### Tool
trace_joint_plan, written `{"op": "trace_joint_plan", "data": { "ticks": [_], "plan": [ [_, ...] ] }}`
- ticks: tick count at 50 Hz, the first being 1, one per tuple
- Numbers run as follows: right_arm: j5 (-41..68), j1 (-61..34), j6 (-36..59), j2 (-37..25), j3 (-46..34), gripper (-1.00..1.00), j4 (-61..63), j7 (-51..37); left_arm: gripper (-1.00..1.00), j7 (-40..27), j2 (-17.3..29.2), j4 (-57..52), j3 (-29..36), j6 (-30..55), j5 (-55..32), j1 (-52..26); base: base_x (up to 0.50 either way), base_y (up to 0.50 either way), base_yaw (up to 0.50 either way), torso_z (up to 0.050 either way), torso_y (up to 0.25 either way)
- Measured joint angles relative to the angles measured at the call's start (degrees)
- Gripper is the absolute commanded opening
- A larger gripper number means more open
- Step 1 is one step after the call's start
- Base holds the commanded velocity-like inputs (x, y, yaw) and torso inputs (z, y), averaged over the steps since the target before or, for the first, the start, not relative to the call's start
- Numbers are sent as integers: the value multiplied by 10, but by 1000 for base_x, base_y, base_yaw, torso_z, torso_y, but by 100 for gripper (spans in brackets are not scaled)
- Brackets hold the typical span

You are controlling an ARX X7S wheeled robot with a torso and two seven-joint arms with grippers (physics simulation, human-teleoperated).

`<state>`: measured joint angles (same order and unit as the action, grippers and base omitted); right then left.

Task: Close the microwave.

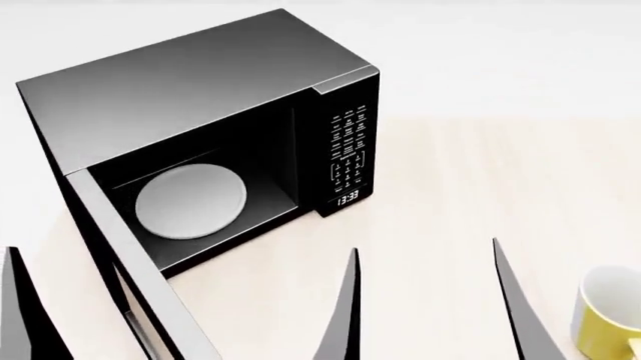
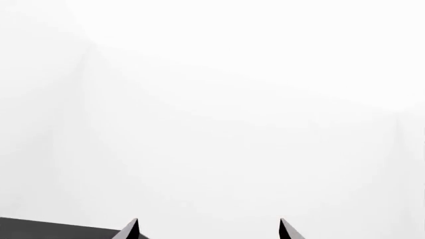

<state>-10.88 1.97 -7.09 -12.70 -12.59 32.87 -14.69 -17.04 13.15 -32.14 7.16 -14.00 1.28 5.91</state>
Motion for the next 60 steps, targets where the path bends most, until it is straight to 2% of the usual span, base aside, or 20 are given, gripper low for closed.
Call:
{"op": "trace_joint_plan", "data": {
  "ticks": [8, 19, 25, 36, 43, 49, 55, 60],
  "plan": [
    [-5, 1, -4, -2, -4, 100, 0, -5, 100, -2, 3, 0, 3, 0, -1, 1, 486, 0, 0, 0, 0],
    [1, 5, -14, -4, -3, 100, -1, -15, 100, 6, 16, -4, 2, 21, -35, 0, 0, 0, 0, 0, 0],
    [4, 4, -17, -5, -1, 100, -3, -20, 100, 20, 51, -21, -25, 57, -82, -1, 0, 0, 0, 0, 0],
    [7, 1, -22, -8, 0, 100, -12, -28, 100, 43, 146, -74, -121, 127, -183, -12, 0, 0, 0, 0, 0],
    [7, 0, -24, -9, -2, 100, -18, -31, 100, 97, 215, -91, -184, 142, -271, 0, 0, 0, 0, 0, 0],
    [6, 0, -25, -10, -6, 100, -23, -34, 100, 172, 275, -97, -239, 140, -346, 36, 0, 0, 0, 0, 0],
    [5, 1, -26, -12, -9, 100, -25, -35, 100, 268, 320, -77, -241, 128, -357, 73, 0, 0, 0, 0, 0],
    [3, 3, -27, -12, -13, 100, -27, -37, 100, 326, 342, -45, -215, 124, -349, 75, 0, 0, 0, 0, 0]
  ]
}}
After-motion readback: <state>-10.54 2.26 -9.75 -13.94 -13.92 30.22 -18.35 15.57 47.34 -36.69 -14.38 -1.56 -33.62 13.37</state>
